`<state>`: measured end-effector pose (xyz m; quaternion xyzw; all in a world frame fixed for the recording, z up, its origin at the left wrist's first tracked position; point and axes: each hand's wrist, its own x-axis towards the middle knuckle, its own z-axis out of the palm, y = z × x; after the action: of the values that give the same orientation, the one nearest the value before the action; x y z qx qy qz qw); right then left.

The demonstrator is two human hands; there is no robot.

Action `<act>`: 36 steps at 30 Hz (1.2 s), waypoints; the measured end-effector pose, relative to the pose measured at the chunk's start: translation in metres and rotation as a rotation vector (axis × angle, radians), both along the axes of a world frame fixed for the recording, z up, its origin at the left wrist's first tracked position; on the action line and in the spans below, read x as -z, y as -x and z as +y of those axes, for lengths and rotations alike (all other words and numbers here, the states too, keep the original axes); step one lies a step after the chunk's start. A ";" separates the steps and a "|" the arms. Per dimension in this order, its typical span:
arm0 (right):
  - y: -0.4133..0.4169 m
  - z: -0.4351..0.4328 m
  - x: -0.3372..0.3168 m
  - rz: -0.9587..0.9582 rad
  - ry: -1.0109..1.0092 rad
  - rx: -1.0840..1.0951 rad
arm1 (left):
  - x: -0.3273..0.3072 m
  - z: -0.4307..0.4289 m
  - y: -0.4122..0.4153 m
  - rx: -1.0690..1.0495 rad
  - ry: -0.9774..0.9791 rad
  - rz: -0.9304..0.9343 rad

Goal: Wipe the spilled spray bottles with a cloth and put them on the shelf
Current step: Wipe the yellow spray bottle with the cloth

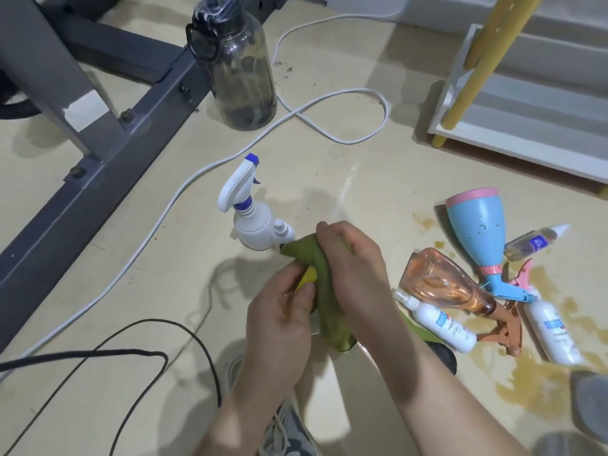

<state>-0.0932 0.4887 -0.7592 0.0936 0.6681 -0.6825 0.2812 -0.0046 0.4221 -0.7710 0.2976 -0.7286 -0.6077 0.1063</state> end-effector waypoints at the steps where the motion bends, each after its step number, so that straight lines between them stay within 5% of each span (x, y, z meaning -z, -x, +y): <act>1: 0.003 0.001 0.000 -0.121 0.111 0.080 | 0.001 -0.002 -0.001 -0.031 0.016 0.014; 4: 0.004 0.007 0.008 -0.357 0.314 0.236 | 0.004 -0.015 -0.008 -0.106 0.040 0.046; 10: -0.025 -0.022 0.024 0.144 -0.041 -0.073 | 0.010 -0.032 -0.021 -0.169 -0.024 0.047; 15: -0.009 -0.025 0.044 0.144 -0.349 -0.089 | 0.014 -0.042 -0.025 -0.165 0.105 -0.003; 18: -0.013 -0.034 0.038 0.134 -0.235 -0.024 | 0.013 -0.035 -0.024 -0.121 0.204 -0.025; 24: -0.063 -0.027 0.049 0.438 -0.172 -0.054 | 0.016 -0.037 -0.030 -0.126 0.248 -0.013; 27: -0.070 -0.026 0.061 0.325 -0.129 0.091 | 0.016 -0.038 -0.028 -0.156 0.180 0.004; 32: -0.104 -0.037 0.046 0.514 -0.346 -0.133 | 0.014 -0.046 -0.026 -0.210 0.146 -0.038; 36: -0.086 -0.047 0.047 0.382 -0.411 -0.179 | 0.017 -0.047 -0.036 -0.199 0.210 -0.076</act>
<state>-0.0068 0.4419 -0.8063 -0.0410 0.8387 -0.5107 0.1847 0.0310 0.3753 -0.7880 0.3786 -0.7584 -0.5029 0.1690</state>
